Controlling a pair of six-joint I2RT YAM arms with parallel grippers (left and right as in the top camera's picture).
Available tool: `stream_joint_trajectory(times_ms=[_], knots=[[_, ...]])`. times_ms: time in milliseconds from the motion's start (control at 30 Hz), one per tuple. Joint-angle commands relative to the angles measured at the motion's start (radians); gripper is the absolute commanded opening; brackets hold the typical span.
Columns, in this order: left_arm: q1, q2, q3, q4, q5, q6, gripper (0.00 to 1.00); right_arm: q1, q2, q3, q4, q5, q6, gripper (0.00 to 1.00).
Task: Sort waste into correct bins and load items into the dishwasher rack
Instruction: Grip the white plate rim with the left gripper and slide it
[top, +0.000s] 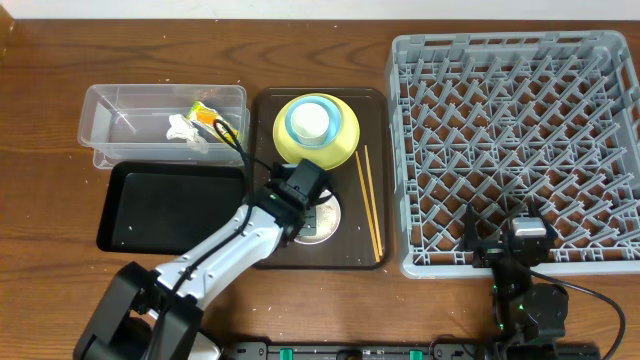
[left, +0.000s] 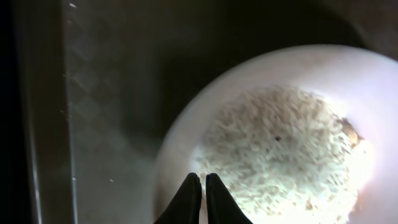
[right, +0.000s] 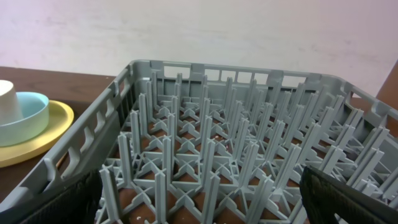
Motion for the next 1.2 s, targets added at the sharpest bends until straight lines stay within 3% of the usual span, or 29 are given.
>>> stream_joint_trajectory(times_ms=[0, 433, 733, 933, 1167], knots=[[0.039, 0.008, -0.006, 0.003, -0.032, 0.0, 0.08, -0.01, -0.006, -0.002, -0.003, -0.004, -0.012, 0.99], [0.19, 0.005, 0.006, 0.008, -0.031, 0.071, 0.08, -0.01, -0.006, -0.002, -0.003, -0.004, -0.012, 0.99], [0.175, -0.09, 0.073, -0.037, 0.04, 0.093, 0.13, -0.01, -0.006, -0.002, -0.004, -0.004, -0.012, 0.99], [0.12, -0.194, 0.073, -0.083, 0.132, 0.101, 0.26, -0.01, -0.006, -0.002, -0.003, -0.004, -0.012, 0.99], [-0.014, -0.208, 0.073, -0.105, 0.135, 0.113, 0.37, -0.01, -0.006, -0.002, -0.004, -0.004, -0.012, 0.99]])
